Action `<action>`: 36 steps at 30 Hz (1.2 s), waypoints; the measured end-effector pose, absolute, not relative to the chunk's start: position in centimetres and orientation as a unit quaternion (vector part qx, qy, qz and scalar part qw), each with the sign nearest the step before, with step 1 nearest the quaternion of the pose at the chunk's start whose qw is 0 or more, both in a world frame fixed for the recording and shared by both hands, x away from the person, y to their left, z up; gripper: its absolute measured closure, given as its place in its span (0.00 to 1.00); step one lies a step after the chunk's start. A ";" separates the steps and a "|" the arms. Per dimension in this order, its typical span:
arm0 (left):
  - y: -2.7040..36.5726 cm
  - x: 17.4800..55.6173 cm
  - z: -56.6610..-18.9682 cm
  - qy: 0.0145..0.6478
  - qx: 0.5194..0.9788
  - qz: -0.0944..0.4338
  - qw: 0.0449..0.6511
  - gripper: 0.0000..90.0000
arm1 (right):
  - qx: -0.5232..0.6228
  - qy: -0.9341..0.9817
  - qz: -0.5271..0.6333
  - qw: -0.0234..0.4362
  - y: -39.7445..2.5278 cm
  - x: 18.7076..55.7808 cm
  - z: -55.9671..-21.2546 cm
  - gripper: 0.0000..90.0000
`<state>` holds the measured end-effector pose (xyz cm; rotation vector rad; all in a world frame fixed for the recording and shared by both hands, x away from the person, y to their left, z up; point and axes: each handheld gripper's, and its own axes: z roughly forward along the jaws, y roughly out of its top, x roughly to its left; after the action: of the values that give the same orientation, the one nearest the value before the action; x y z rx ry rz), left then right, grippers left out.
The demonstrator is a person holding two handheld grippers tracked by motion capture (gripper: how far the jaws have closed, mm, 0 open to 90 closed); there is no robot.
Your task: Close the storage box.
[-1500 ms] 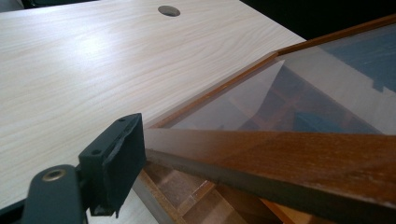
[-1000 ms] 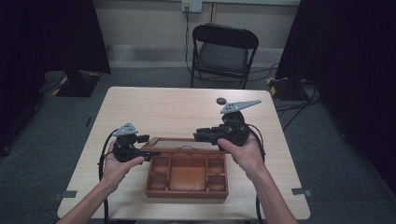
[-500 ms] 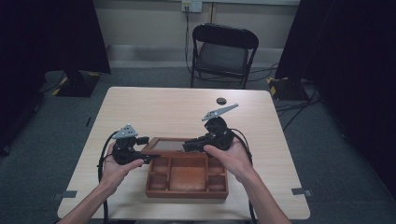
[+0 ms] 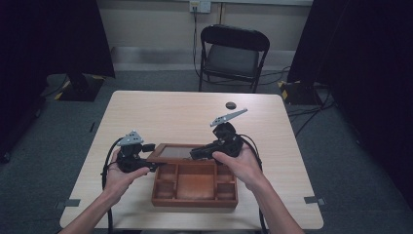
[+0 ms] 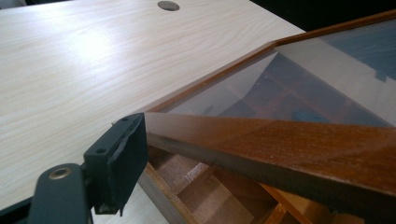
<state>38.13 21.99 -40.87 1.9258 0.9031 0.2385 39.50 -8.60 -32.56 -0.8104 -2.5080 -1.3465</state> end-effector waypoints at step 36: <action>28.3 40.2 -42.7 0.459 0.772 0.108 0.426 0.25 | -0.252 -0.865 -0.424 0.096 -8.1 37.9 -34.3 0.90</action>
<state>40.19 28.34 -42.66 1.9288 1.1481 0.2712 37.87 -8.13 -34.28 -0.7464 -2.5625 -1.2555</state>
